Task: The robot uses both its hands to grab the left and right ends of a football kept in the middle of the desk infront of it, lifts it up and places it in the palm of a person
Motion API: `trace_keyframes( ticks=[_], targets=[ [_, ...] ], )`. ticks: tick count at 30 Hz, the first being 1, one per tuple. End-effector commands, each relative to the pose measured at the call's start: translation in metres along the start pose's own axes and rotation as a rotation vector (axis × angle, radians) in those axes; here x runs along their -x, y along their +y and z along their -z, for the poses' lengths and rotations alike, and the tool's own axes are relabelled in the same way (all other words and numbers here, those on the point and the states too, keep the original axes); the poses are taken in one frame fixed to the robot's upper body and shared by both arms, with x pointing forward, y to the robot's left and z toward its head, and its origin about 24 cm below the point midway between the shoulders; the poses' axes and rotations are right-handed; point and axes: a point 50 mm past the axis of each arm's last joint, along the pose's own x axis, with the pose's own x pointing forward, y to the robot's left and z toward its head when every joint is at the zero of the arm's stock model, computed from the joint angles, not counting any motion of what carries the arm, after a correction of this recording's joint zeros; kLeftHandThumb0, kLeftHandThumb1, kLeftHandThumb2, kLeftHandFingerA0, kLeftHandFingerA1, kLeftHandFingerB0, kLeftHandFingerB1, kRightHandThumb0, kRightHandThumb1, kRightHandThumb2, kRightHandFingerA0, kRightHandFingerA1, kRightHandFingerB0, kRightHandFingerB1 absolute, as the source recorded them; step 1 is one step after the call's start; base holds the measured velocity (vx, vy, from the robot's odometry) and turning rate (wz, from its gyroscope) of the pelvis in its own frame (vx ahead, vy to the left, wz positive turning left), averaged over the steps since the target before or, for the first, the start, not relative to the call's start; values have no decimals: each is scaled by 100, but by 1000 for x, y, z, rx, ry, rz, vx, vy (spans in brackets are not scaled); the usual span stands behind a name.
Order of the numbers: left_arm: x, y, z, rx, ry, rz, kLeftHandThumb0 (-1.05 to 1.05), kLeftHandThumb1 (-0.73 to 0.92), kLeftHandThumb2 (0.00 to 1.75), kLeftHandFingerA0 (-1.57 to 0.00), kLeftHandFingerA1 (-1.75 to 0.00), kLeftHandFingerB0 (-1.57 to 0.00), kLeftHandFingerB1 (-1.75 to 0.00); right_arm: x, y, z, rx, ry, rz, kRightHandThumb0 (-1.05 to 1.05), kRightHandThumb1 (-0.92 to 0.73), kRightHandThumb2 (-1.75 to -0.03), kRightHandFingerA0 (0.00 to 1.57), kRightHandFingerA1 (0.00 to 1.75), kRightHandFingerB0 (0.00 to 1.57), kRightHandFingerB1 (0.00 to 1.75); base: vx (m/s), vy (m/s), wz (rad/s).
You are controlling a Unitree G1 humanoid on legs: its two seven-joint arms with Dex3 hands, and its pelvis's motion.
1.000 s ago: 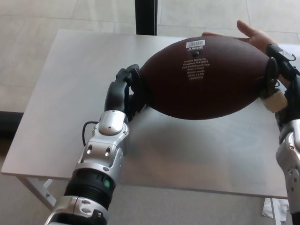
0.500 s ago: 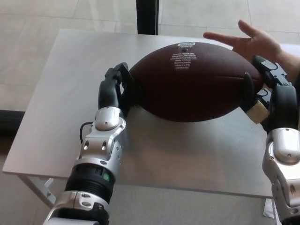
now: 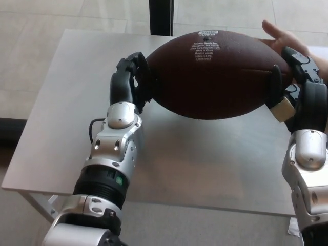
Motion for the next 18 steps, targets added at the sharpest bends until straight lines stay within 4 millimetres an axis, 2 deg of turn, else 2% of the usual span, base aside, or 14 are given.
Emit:
trace_keyframes(
  ticks=[1, 2, 3, 6, 11, 13, 14, 15, 16, 17, 18],
  targets=[
    [12, -69, -24, 33, -49, 190, -103, 92, 89, -18, -61, -19, -36, 0, 21, -19, -96, -97, -21, -86, -68, -87, 65, 76, 50, 50, 0, 0, 0],
    [12, -72, -28, 34, -55, 187, -102, 92, 89, -23, -68, -19, -39, 0, 21, -22, -94, -120, -4, -81, -86, -65, 68, 75, 58, 46, 0, 0, 0],
    [12, -73, -30, 30, -60, 191, -100, 91, 92, -23, -66, -17, -39, -1, 21, -23, -87, -112, 19, -80, -86, -65, 71, 74, 63, 49, 0, 0, 0],
    [12, -75, -37, 31, -88, 200, -102, 92, 86, -23, -62, -19, -39, -3, 21, -27, -88, -128, 36, -76, -86, -66, 71, 76, 64, 51, 0, 0, 0],
    [12, -79, -54, 11, -154, 202, -94, 92, 85, -24, -61, -20, -41, -8, 23, -42, -100, -196, 41, -74, -84, -65, 60, 66, 61, 45, 0, 0, 0],
    [12, -80, -61, -4, -163, 222, -99, 92, 86, -9, -53, -17, -40, -10, 24, -47, -90, -206, 41, -76, -84, -65, 57, 62, 59, 43, 0, 0, 0],
    [12, -80, -65, 6, -162, 230, -98, 91, 88, -4, -47, -13, -38, -11, 24, -50, -86, -215, 50, -77, -84, -65, 60, 66, 61, 43, 0, 0, 0],
    [11, -81, -68, 11, -157, 231, -101, 92, 84, -6, -49, -13, -38, -12, 24, -54, -88, -226, 53, -75, -83, -65, 62, 68, 62, 44, 0, 0, 0],
    [11, -82, -72, 14, -155, 230, -103, 84, 100, -6, -51, -9, -40, -14, 24, -58, -98, -236, 57, -76, -82, -65, 66, 75, 65, 46, 0, 0, 0],
    [10, -83, -79, 15, -158, 228, -37, 43, 111, -2, -54, 0, -50, -16, 23, -64, -109, -253, 60, -76, -83, -65, 65, 76, 65, 48, 0, 0, 0],
    [11, -84, -83, 4, -177, 236, -100, 87, 92, -5, -50, -10, -38, -19, 22, -67, -105, -267, 61, -76, -83, -65, 64, 72, 63, 48, 0, 0, 0]
  ],
)
